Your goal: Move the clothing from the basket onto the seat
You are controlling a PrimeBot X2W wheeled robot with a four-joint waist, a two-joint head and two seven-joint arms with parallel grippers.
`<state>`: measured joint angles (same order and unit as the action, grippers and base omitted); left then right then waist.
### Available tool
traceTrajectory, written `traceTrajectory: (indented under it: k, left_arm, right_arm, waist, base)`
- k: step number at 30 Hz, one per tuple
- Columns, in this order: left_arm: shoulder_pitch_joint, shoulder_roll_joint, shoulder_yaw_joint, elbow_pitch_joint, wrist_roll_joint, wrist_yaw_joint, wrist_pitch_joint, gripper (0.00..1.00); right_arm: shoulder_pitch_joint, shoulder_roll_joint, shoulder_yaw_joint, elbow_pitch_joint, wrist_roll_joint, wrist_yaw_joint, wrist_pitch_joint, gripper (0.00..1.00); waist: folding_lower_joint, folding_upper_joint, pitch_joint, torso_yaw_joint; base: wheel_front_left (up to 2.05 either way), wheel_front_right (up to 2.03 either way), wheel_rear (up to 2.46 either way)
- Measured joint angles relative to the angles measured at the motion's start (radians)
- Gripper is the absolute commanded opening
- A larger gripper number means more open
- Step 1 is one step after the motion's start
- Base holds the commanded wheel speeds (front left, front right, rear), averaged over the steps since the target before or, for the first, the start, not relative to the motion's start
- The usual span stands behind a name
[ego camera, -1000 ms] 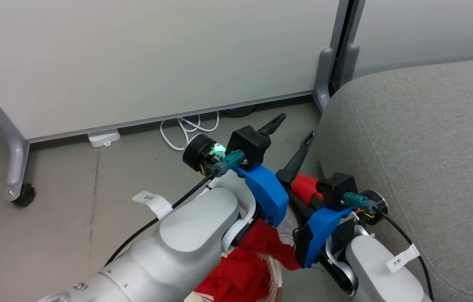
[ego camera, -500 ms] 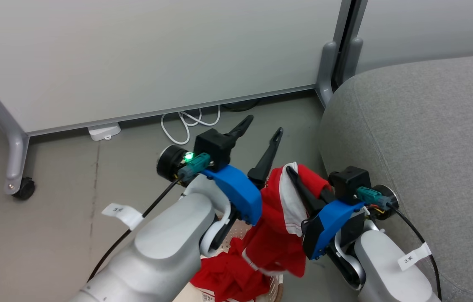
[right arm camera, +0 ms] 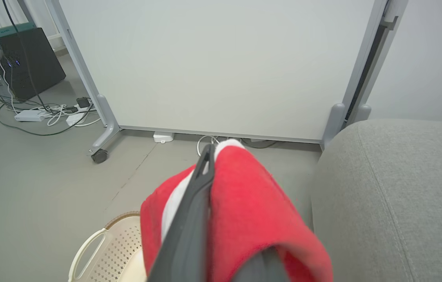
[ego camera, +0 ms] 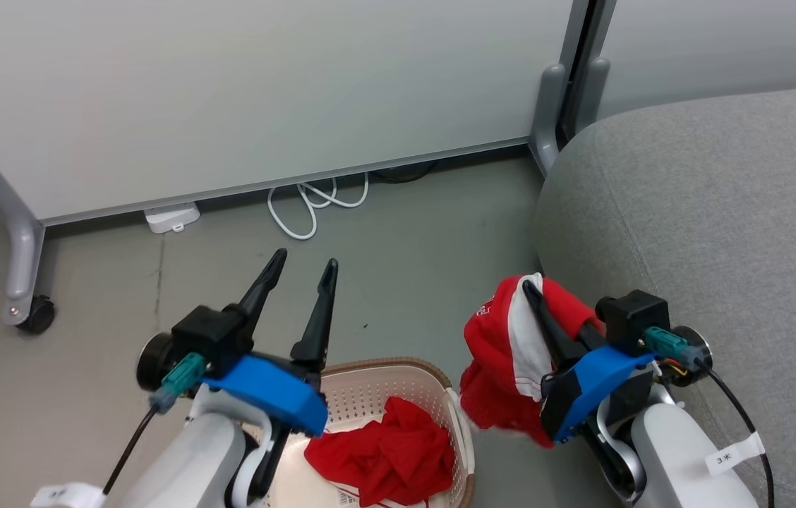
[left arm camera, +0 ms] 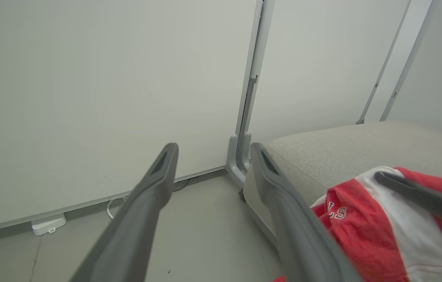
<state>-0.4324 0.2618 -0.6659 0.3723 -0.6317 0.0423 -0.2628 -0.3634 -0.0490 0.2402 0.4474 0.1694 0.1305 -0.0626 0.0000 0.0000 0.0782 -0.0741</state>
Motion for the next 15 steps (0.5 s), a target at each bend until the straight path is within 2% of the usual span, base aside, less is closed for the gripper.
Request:
traceTrajectory:
  k: [9, 15]
  left_arm:
    - [0.230, 0.039, 0.157, -0.163, 0.157, -0.064, 0.000, 1.00]
    - [0.333, 0.009, 0.242, -0.195, 0.203, -0.091, 0.000, 1.00]
  right_arm:
    - [0.061, 0.000, -0.040, -0.087, -0.012, 0.000, 0.023, 0.00]
    - [0.096, 0.000, -0.041, -0.121, -0.010, 0.000, 0.039, 0.00]
  waist:
    - [0.0000, 0.0000, -0.005, -0.015]
    - [0.0000, 0.0000, -0.009, -0.035]
  base:
    - [0.00, 0.00, 0.00]
    - [0.00, 0.00, 0.00]
